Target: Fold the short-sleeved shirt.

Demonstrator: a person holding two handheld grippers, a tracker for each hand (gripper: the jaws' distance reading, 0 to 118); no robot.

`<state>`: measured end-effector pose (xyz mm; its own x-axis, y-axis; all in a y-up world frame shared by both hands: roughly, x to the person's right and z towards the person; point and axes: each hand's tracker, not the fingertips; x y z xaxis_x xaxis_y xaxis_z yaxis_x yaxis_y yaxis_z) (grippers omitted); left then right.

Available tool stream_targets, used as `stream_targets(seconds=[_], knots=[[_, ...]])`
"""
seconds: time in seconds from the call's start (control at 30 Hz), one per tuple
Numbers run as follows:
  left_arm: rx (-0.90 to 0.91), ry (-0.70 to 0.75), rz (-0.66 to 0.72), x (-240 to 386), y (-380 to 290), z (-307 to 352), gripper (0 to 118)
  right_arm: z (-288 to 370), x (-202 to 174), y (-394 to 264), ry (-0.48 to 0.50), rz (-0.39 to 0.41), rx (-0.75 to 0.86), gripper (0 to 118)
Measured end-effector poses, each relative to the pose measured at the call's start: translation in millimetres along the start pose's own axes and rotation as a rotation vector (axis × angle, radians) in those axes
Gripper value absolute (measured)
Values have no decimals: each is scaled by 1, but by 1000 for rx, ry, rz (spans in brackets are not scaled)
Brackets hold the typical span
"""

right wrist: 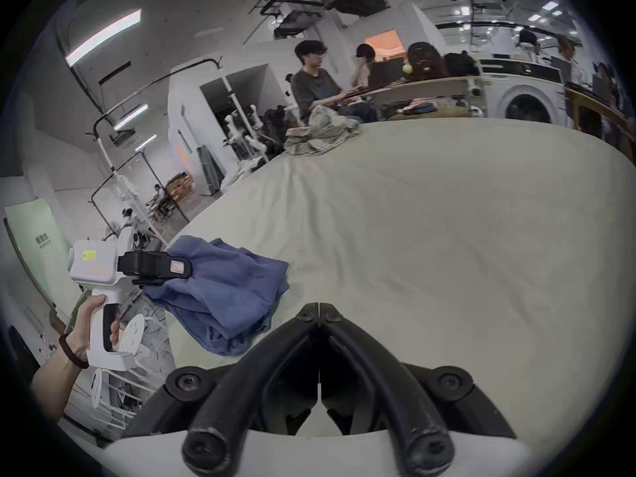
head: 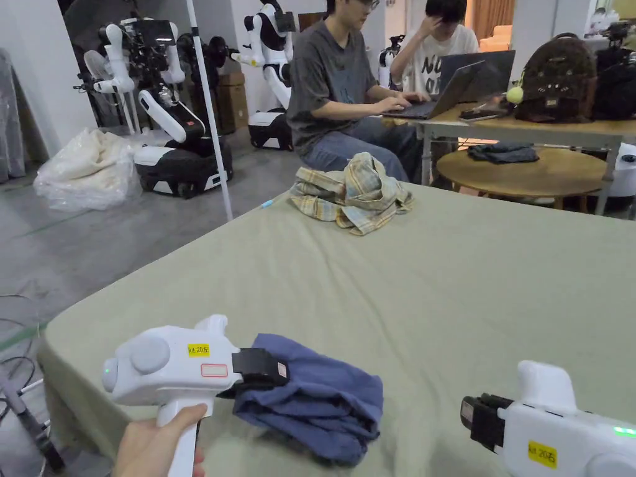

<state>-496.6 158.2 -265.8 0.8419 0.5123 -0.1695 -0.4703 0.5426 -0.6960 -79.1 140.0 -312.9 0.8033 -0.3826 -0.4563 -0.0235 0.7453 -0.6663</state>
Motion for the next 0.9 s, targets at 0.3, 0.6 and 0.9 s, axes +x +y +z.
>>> stream_targets(seconds=[0.3,0.6,0.9], knots=[[266,283,-335,53,3,39,63,18,4,15,-39,77,54,0],[454,38,-563,231,-58,49,58,143,48,20,-252,161,269,0],[504,-311,-783,361,-151,31,0,292,124,-8,-531,134,416,0]])
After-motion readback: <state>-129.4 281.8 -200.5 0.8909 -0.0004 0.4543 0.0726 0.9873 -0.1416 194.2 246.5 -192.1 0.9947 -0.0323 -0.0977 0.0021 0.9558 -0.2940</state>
